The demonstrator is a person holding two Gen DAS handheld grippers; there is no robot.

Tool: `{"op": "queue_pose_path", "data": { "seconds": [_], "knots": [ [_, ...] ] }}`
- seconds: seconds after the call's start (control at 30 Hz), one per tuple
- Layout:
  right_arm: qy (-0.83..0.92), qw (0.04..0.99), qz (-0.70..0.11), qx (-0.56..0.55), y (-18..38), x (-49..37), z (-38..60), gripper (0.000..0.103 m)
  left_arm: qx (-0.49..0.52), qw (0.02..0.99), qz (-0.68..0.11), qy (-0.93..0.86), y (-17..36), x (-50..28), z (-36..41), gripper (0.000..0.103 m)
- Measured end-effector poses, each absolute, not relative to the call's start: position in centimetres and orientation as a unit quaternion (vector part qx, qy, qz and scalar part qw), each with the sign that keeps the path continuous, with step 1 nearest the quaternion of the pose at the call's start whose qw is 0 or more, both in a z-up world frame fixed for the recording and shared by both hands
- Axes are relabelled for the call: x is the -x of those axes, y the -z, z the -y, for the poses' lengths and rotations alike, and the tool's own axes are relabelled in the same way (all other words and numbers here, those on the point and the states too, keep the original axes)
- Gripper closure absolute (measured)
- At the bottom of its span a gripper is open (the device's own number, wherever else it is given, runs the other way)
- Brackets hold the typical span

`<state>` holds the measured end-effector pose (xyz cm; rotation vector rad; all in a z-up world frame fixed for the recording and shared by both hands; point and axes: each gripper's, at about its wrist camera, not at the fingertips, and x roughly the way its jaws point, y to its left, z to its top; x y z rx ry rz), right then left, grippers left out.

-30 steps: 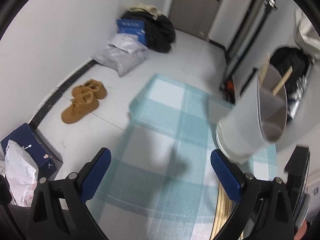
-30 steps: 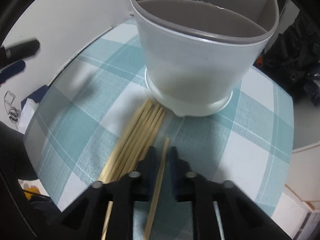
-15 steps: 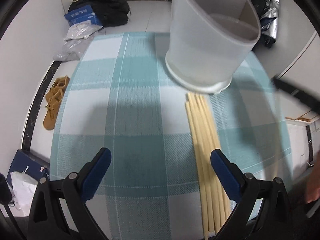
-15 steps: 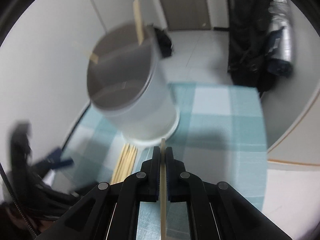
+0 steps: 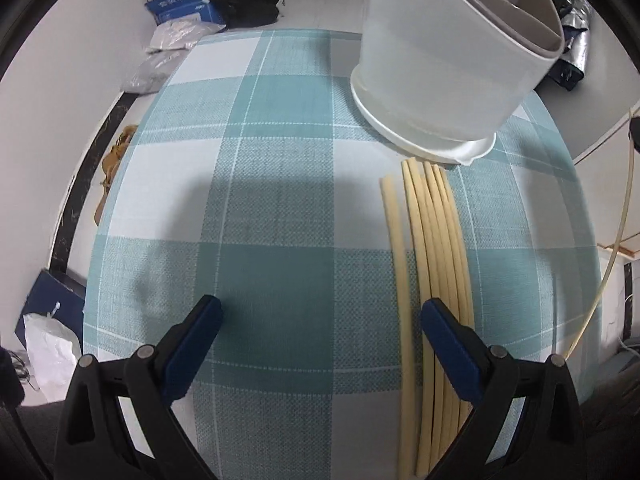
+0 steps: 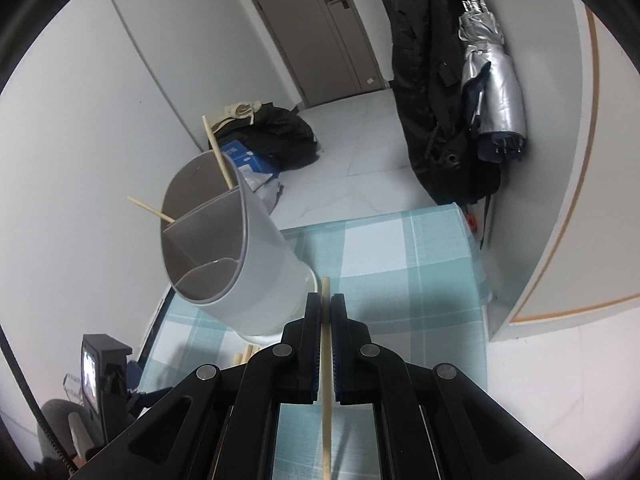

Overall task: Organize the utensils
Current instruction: 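Grasp a chopstick with the left tool while the right tool holds its chopstick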

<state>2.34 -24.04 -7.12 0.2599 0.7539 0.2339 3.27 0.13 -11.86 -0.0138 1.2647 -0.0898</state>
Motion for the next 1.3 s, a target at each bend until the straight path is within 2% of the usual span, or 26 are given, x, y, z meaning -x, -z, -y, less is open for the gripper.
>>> {"op": "queue_pose_path", "data": {
  "seconds": [0.63,0.73,0.8,0.83,0.9,0.93,1.0,1.3],
  "knots": [
    [-0.11,0.919,-0.359,-0.124,7.0,-2.0,24.2,0.099,-0.012,0.806,-0.591,0.022,12.8,-6.7,0.6,0.006],
    [-0.11,0.919,-0.358,-0.122,7.0,-1.9,24.2,0.099,-0.011,0.813,-0.582,0.024,12.5,-7.1,0.8,0.021],
    [-0.112,0.919,-0.359,-0.121,7.0,-1.9,24.1,0.099,-0.015,0.817,-0.576,0.034,12.3,-7.5,1.3,0.04],
    [-0.112,0.919,-0.359,-0.119,7.0,-1.9,24.1,0.099,-0.019,0.819,-0.573,0.039,12.3,-7.8,1.7,0.044],
    [-0.114,0.918,-0.36,-0.118,7.1,-1.8,24.1,0.099,-0.019,0.824,-0.564,0.048,12.2,-7.9,2.1,0.065],
    [-0.113,0.918,-0.361,-0.117,7.1,-1.8,24.1,0.099,-0.018,0.828,-0.559,0.05,12.1,-7.8,2.4,0.071],
    [-0.112,0.918,-0.362,-0.116,7.2,-1.8,24.1,0.099,-0.016,0.829,-0.556,0.063,11.9,-7.5,2.8,0.098],
    [-0.122,0.923,-0.348,-0.107,6.4,-1.0,23.0,0.099,0.007,0.845,-0.53,0.069,10.2,-6.3,2.5,0.1]
  ]
}}
